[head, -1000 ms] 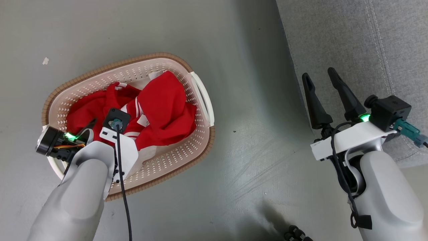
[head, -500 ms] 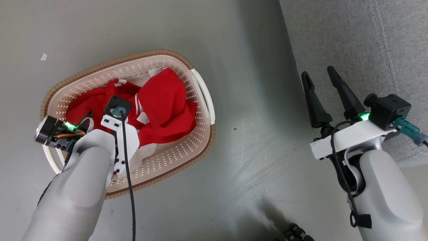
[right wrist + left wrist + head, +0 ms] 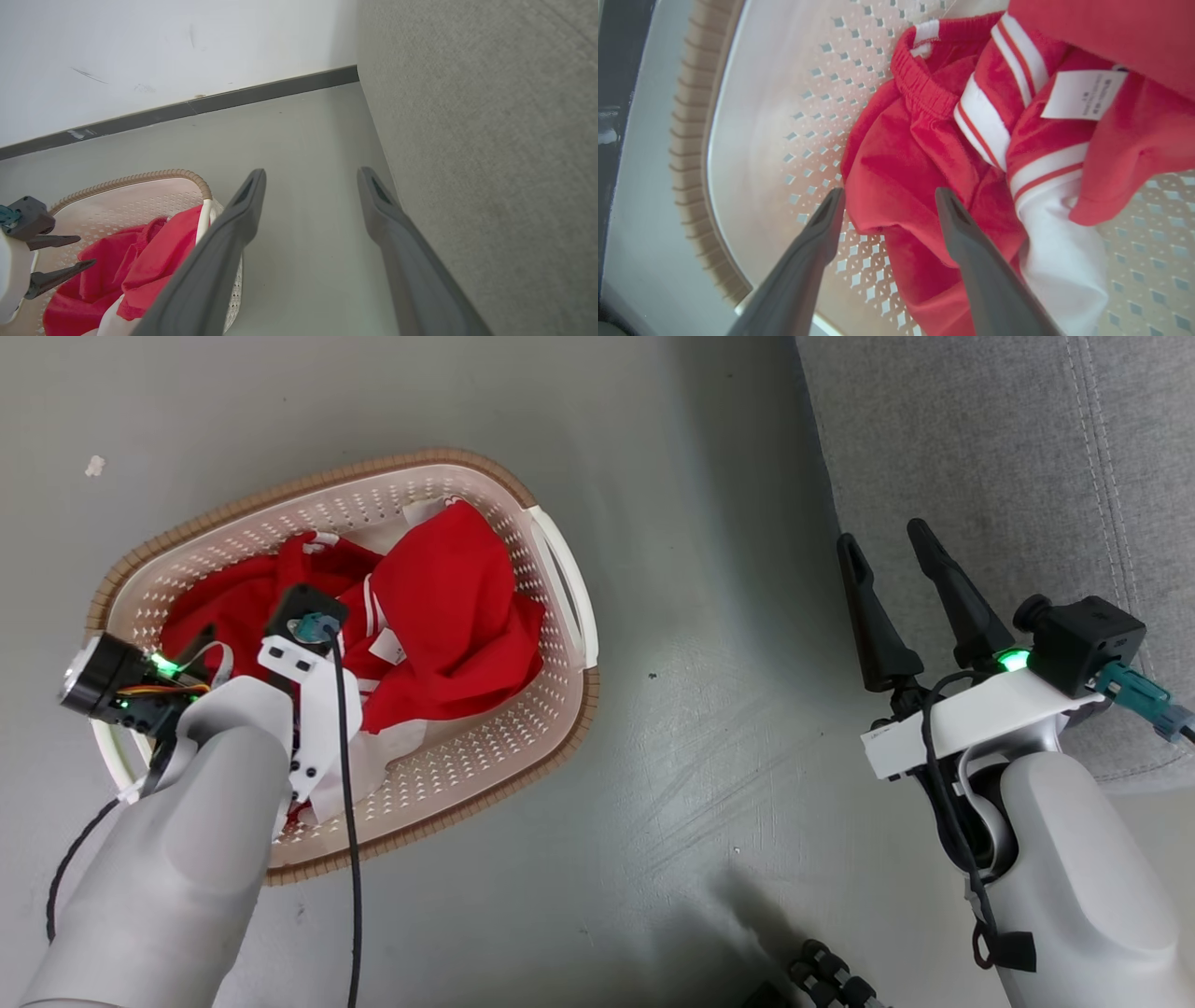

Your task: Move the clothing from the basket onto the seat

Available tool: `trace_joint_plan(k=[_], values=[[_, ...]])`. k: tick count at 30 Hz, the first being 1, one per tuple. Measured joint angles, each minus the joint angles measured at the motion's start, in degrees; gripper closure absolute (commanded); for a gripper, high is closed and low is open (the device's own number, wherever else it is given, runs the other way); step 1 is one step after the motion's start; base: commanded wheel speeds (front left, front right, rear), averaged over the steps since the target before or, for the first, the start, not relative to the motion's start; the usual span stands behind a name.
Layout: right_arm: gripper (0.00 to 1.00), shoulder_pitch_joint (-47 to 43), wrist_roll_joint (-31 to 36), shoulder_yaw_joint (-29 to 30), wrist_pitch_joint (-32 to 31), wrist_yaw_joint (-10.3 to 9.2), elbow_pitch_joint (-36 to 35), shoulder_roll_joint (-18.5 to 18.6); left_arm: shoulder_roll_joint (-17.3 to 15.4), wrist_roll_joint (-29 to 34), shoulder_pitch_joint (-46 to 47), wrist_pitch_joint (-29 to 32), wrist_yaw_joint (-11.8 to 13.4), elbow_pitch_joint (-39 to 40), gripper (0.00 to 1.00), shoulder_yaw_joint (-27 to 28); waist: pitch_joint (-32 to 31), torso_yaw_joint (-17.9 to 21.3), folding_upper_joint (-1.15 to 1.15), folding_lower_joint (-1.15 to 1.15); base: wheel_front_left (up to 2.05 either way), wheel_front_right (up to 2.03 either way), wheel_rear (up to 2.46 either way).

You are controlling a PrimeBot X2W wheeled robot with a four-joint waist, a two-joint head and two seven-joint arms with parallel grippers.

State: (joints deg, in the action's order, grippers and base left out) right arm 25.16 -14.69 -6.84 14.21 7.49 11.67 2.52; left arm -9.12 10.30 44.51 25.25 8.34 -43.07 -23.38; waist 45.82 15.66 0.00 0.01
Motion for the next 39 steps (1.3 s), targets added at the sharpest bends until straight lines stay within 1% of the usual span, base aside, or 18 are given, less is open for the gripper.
trace_joint_plan(k=[7, 13, 20, 27, 36, 38, 39], values=[[0.00, 1.34, -0.78, -0.59, 0.00, 0.00, -0.37, 0.00, -0.76, 0.34, 1.01, 1.15, 0.63, -0.73, 0.00, 0.20, 1.54, 0.48, 0.00, 0.00, 0.00, 0.00, 0.00], [0.00, 1.36, -1.58, -1.05, 0.00, 0.00, -0.37, -0.01, -0.90, 0.16, 1.81, 1.23, 0.73, -1.37, 0.00, 0.81, 2.77, 0.97, 0.00, 0.00, 0.00, 0.00, 0.00], [0.00, 2.49, -2.43, -1.44, 0.00, 0.00, -0.59, -0.02, -1.83, 0.14, 2.83, 1.23, 1.60, -1.59, 0.00, 1.20, 4.15, 1.53, 0.00, 0.00, 0.00, 0.00, 0.00], [0.00, 2.70, -2.78, -1.67, 0.00, 0.00, -0.60, -0.02, -2.18, 0.15, 3.47, 1.63, 1.68, -2.08, 0.00, 1.46, 5.26, 2.16, 0.00, 0.00, 0.00, 0.00, 0.00], [0.00, 3.52, -4.00, -2.85, 0.00, 0.00, -0.65, -0.02, -2.65, 0.26, 4.44, 1.74, 2.64, -2.69, 0.00, 1.55, 6.13, 2.90, 0.00, 0.00, 0.00, 0.00, 0.00], [0.00, 3.53, -4.05, -3.04, 0.00, 0.00, -0.64, -0.03, -2.88, 0.26, 4.44, 1.72, 2.64, -3.00, 0.26, 1.60, 6.15, 3.08, 0.00, 0.00, 0.00, 0.00, 0.00], [0.00, 3.53, -4.11, -3.05, 0.00, 0.00, -0.64, -0.03, -3.01, 0.26, 4.44, 1.72, 2.64, -3.14, 0.36, 1.64, 6.14, 3.16, 0.00, 0.00, 0.00, 0.00, 0.00]])
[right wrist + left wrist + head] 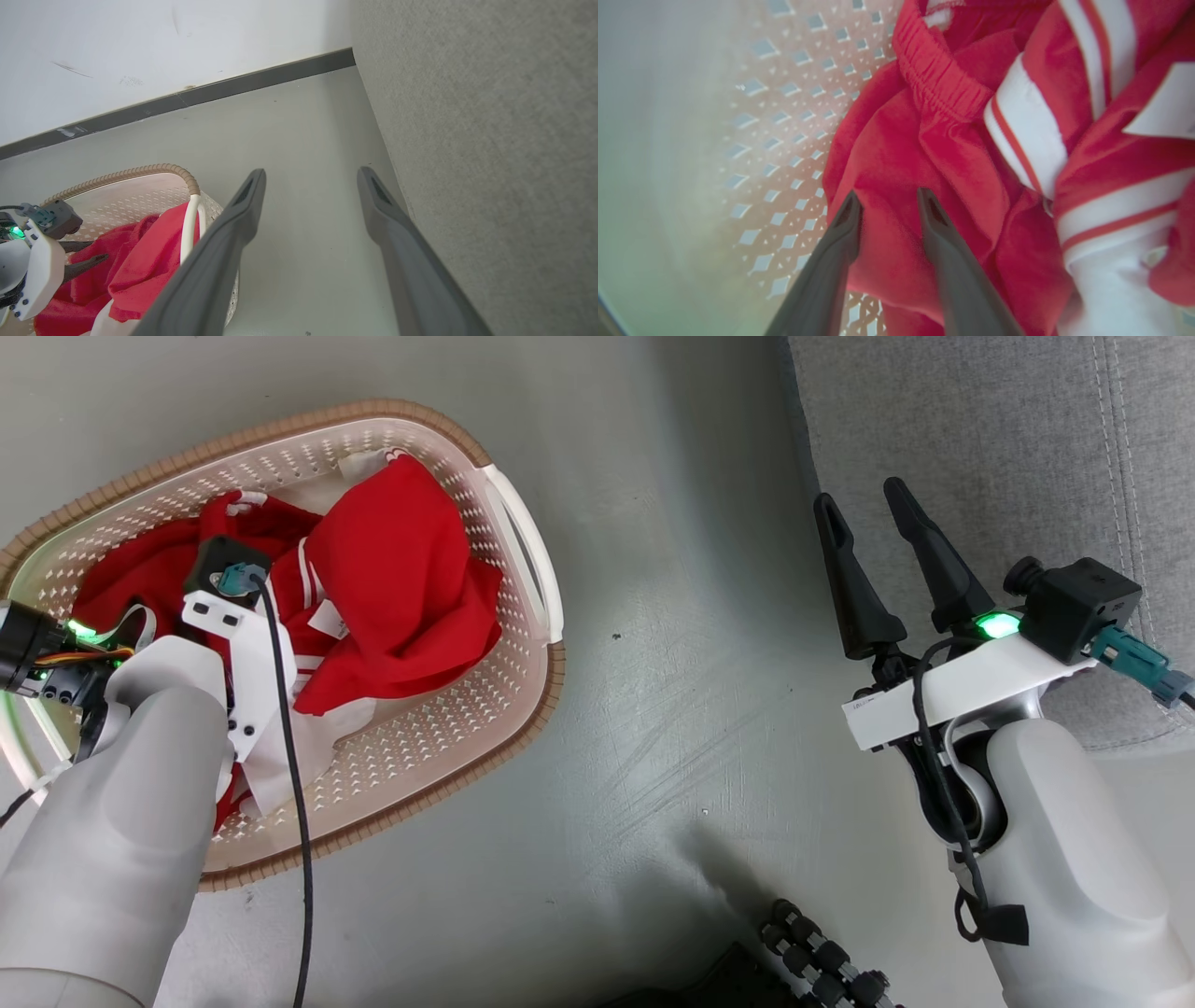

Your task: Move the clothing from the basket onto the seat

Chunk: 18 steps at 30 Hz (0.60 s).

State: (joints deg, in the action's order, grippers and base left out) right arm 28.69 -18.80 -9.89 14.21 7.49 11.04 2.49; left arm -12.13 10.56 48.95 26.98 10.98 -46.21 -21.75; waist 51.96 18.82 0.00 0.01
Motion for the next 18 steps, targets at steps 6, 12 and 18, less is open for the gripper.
trace_joint_plan(k=[6, 12, 18], values=[[0.00, 0.00, -0.31, -0.04, 0.00, 0.00, 0.00, 0.00, -0.27, 0.00, 0.00, 0.00, 0.09, -0.79, 0.41, 0.03, -0.20, 0.44, 0.00, 0.00, 0.00, 0.00, 0.00], [0.00, -0.01, -0.35, -0.05, 0.00, 0.00, 0.00, 0.00, -0.31, 0.00, 0.00, 0.01, 0.48, -1.20, 0.52, 0.03, -0.12, 0.71, 0.00, 0.00, 0.00, 0.00, 0.00], [0.00, -0.01, -0.38, 0.01, 0.00, 0.00, -0.03, 0.00, -0.21, -0.03, 0.24, 0.01, 0.48, -1.51, 1.00, 0.03, 0.07, 0.81, 0.00, 0.00, 0.00, 0.00, 0.00]])
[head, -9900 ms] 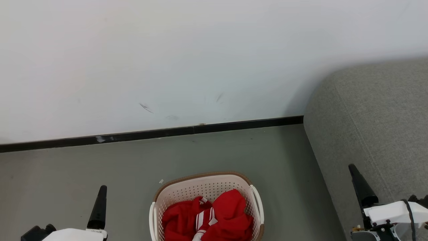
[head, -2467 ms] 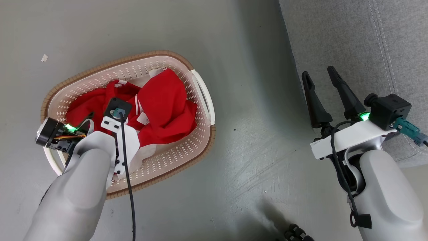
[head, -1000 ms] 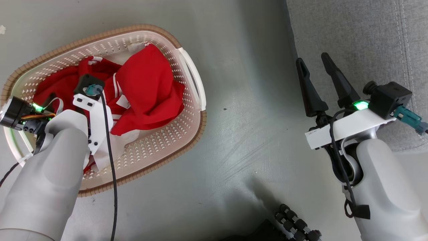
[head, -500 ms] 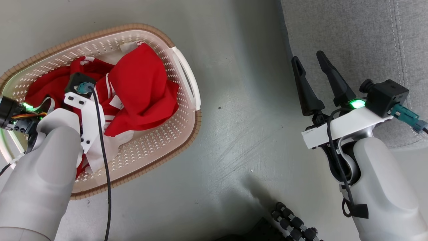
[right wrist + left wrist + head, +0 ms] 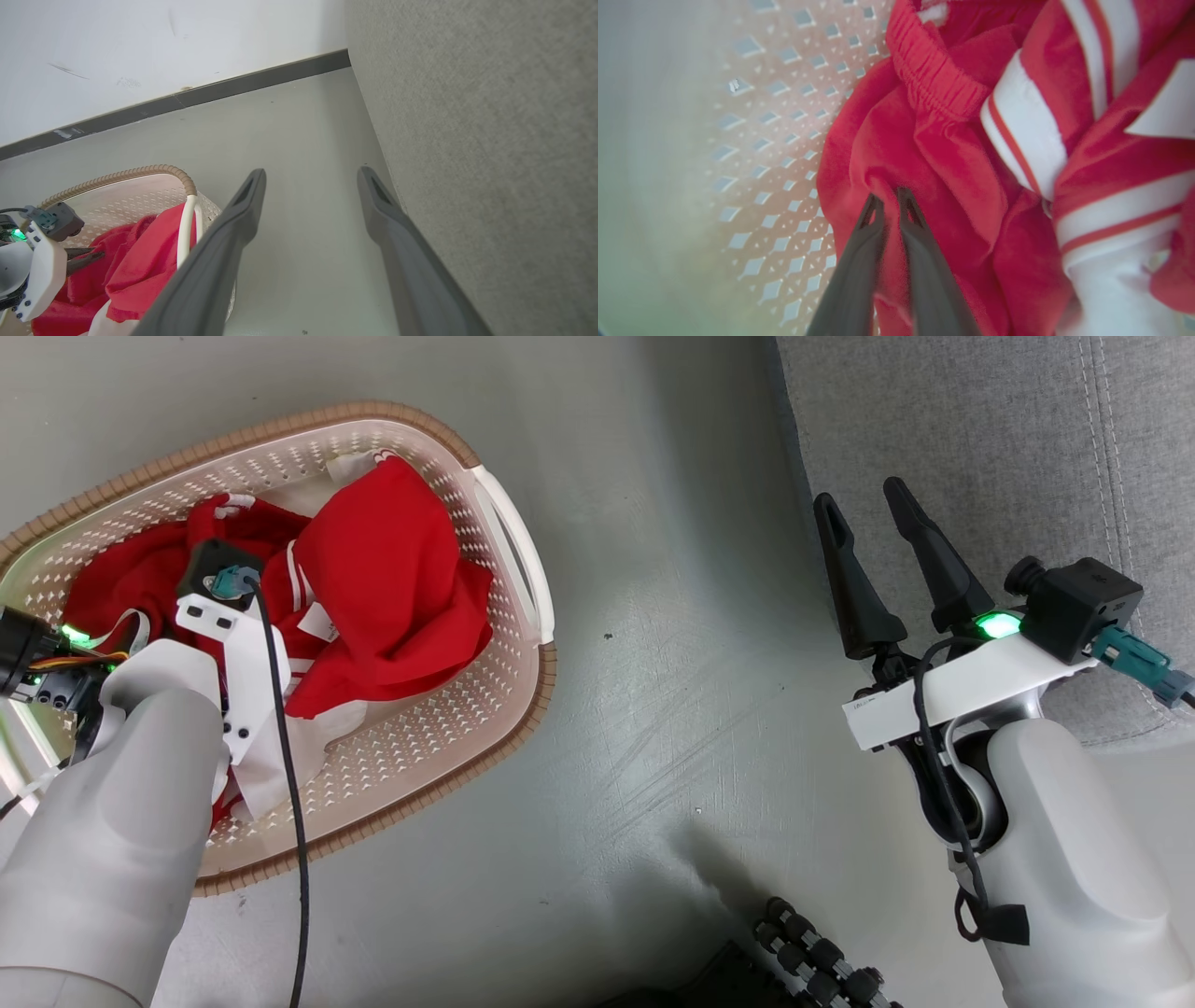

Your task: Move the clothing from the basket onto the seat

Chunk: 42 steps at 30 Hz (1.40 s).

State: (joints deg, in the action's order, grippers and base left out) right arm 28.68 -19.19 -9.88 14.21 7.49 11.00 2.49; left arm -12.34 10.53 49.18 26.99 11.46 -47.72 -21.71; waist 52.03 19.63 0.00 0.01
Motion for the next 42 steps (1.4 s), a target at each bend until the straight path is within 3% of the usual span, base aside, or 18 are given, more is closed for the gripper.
trace_joint_plan(k=[15, 42], values=[[0.00, 0.02, 0.01, 1.18, 0.00, 0.00, 0.01, 0.00, 1.70, -2.14, 0.75, -1.45, 0.51, -0.47, 1.00, 1.54, -0.62, -0.51, 0.00, 0.00, 0.00, 0.00, 0.00], [0.00, 4.75, 5.31, 3.69, 0.00, 0.00, 0.93, 0.04, 5.81, -11.59, -2.71, -14.82, 0.66, 6.35, 1.00, 7.22, -5.78, -5.47, 0.00, 0.00, 0.00, 0.00, 0.00]])
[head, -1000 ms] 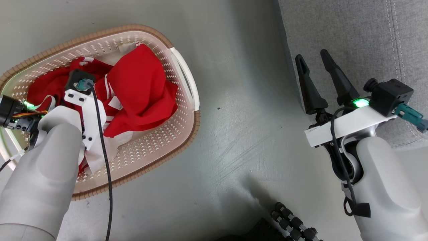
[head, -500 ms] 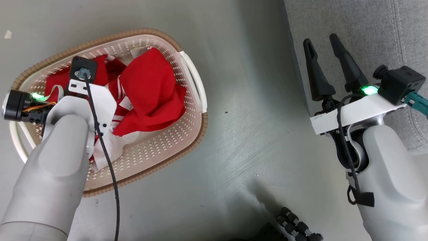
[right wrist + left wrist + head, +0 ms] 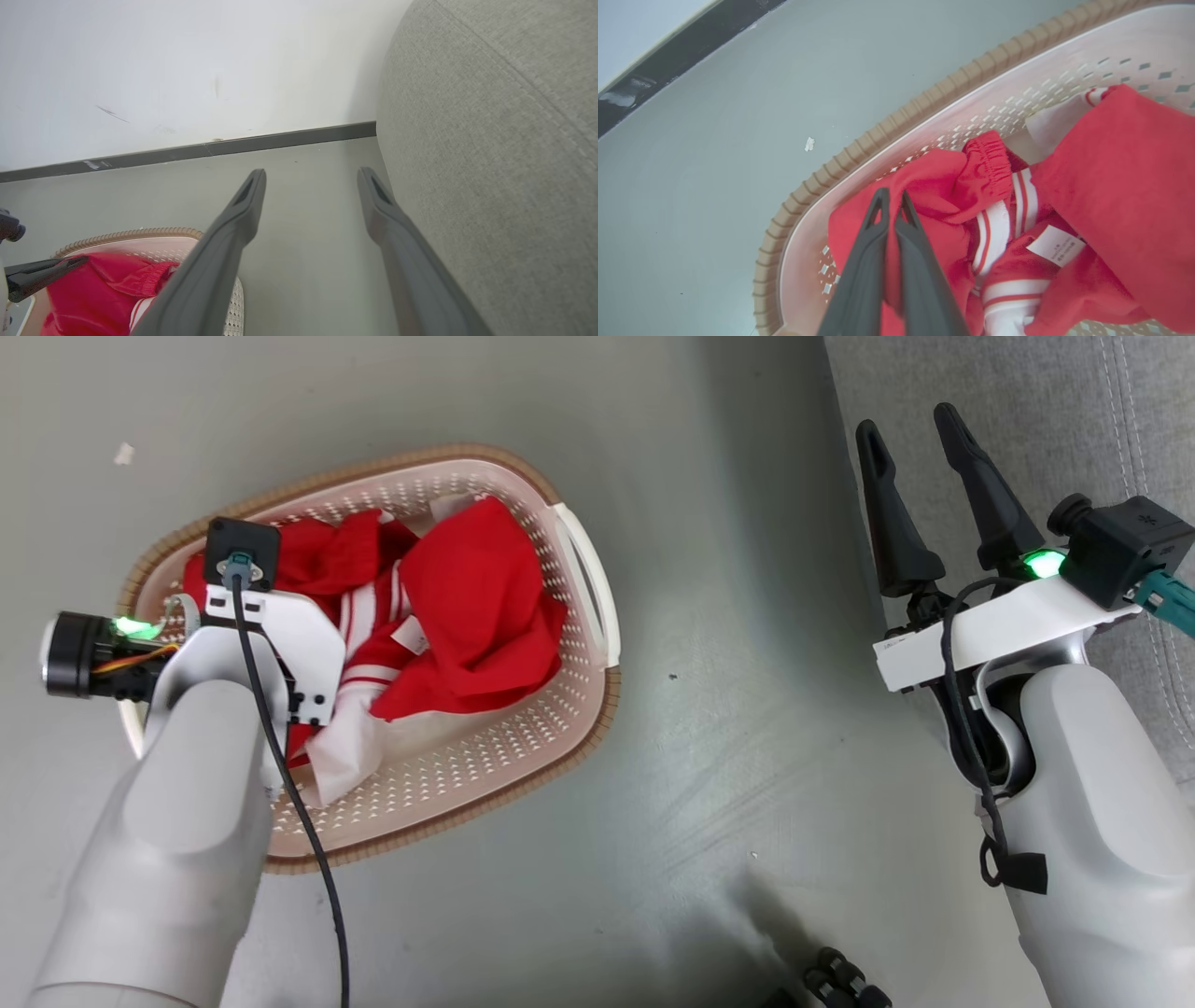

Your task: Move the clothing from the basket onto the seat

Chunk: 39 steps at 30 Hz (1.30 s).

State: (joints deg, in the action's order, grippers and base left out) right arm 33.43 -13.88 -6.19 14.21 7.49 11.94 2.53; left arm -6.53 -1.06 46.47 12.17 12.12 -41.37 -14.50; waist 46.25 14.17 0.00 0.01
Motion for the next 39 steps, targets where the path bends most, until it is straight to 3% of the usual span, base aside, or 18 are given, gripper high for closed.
trace_joint_plan(k=[22, 39], values=[[0.00, -3.20, 3.42, 1.15, 0.00, 0.00, 1.14, 3.94, 3.85, -8.21, -8.84, -12.44, -3.28, 5.84, 1.00, 1.93, -10.59, -6.72, 0.00, 0.00, 0.00, 0.00, 0.00], [0.00, -8.55, 4.00, -3.22, 0.01, 0.00, 0.01, 5.93, 4.68, -10.96, -13.34, -16.01, -6.34, 9.35, 1.00, -1.55, -21.82, -12.54, 0.00, 0.00, 0.00, 0.00, 0.00]])
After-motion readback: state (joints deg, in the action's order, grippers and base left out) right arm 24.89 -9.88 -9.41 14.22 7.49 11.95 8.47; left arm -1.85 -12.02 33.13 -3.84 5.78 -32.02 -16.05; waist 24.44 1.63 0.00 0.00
